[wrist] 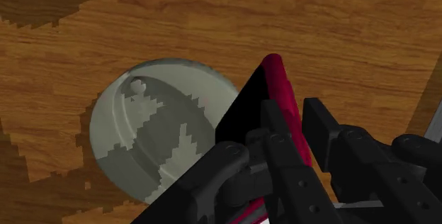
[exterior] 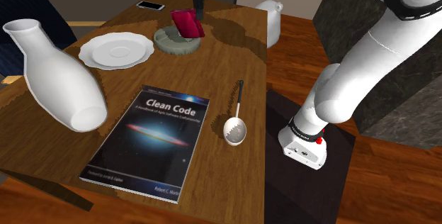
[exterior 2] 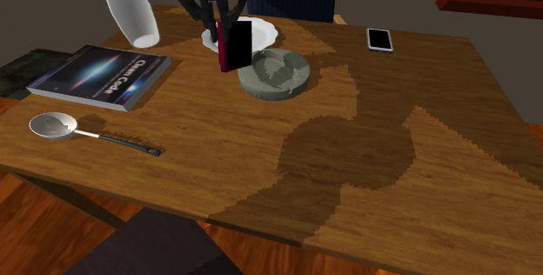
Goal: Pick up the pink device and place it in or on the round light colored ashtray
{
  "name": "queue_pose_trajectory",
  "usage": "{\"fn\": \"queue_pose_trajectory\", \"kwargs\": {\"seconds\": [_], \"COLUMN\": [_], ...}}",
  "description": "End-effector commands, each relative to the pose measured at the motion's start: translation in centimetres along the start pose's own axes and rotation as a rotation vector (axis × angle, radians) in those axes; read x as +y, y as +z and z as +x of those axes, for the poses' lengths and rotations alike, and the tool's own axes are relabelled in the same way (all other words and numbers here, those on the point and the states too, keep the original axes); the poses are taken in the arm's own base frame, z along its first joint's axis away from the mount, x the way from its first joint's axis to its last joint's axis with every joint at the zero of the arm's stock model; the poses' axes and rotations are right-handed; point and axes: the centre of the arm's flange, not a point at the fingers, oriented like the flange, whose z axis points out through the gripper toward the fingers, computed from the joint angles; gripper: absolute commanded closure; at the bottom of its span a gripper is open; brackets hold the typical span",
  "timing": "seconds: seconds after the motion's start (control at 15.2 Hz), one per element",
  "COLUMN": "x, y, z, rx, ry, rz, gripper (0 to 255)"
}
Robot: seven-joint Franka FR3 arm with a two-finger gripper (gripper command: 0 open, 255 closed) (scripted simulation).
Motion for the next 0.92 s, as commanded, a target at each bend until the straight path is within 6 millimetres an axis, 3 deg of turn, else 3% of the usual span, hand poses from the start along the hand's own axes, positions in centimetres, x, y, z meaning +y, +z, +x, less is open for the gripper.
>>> {"fn": "queue_pose_trajectory", "kwargs": {"seconds": [0.0, 0.46, 0.53, 0.59, 0.86], "x": [1.4, 6.0, 5.5, 5.5, 14.3], "y": [0.0, -0.9, -0.9, -0.9, 2.5], "z": [2.3, 10.3, 8.9, 8.9, 3.4], "rx": [0.0, 0.0, 0.001, 0.001, 0.199], "ry": [0.0, 0.0, 0.0, 0.0, 0.052], "rz": [0.0, 0.0, 0.0, 0.0, 0.319], "gripper": [255, 255, 255, 0, 0]}}
